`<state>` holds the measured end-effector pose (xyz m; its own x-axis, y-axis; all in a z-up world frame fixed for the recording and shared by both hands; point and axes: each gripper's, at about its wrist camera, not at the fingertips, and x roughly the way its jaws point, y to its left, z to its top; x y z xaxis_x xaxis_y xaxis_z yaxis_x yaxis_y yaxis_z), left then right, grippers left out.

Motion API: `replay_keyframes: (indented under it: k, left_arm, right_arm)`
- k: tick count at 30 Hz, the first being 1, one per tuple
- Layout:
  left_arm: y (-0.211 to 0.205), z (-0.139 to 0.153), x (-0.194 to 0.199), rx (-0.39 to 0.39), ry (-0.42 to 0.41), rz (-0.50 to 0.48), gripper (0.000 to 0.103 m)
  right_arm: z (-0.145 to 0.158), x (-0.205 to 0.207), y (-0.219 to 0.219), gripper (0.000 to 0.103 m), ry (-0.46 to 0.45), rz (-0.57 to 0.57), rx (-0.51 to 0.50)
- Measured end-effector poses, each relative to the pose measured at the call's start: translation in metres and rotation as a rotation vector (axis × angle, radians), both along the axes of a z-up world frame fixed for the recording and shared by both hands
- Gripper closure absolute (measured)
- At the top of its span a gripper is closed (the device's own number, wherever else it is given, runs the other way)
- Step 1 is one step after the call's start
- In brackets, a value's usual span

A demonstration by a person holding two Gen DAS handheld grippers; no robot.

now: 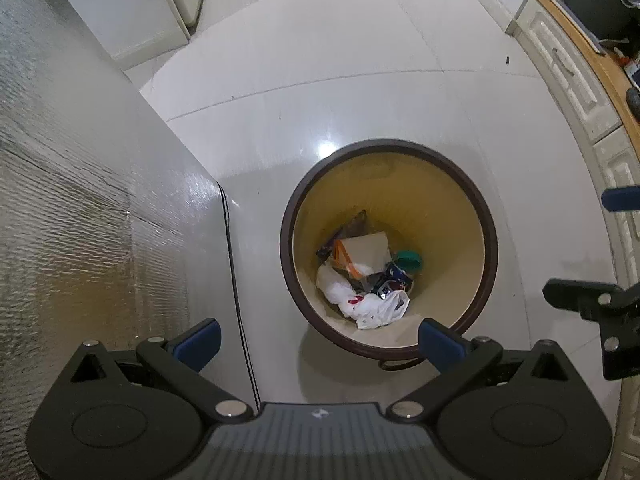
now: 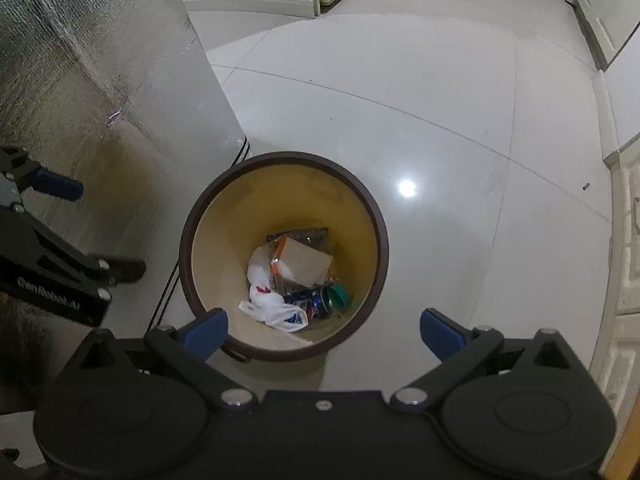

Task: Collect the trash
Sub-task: 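Raise both open tools from the bin and turn back toward the table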

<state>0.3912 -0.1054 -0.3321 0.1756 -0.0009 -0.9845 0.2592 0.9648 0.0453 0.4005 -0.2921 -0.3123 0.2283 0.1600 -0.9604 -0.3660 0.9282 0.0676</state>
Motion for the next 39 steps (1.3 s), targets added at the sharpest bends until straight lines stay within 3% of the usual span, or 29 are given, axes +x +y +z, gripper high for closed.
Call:
replay_keyframes:
  k: [9,15,27,39]
  left_arm:
    - [0.0,0.027,-0.013,0.009,-0.046,0.029,0.0]
    - [-0.002,0.06,-0.023,-0.019,-0.113,0.04,0.0]
    - [-0.011,0.137,-0.066,-0.071,-0.302,0.022,0.0]
    - [-0.013,0.22,-0.124,-0.134,-0.558,0.012,0.0]
  right_arm:
    - [0.028,-0.017,-0.008,0.0,-0.035,-0.025,0.016]
    - [0.055,-0.026,-0.02,0.0,-0.088,-0.065,0.046]
    - [0.108,-0.063,-0.046,0.0,-0.206,-0.099,0.12]
    - [0.179,-0.105,-0.055,0.0,-0.428,-0.102,0.173]
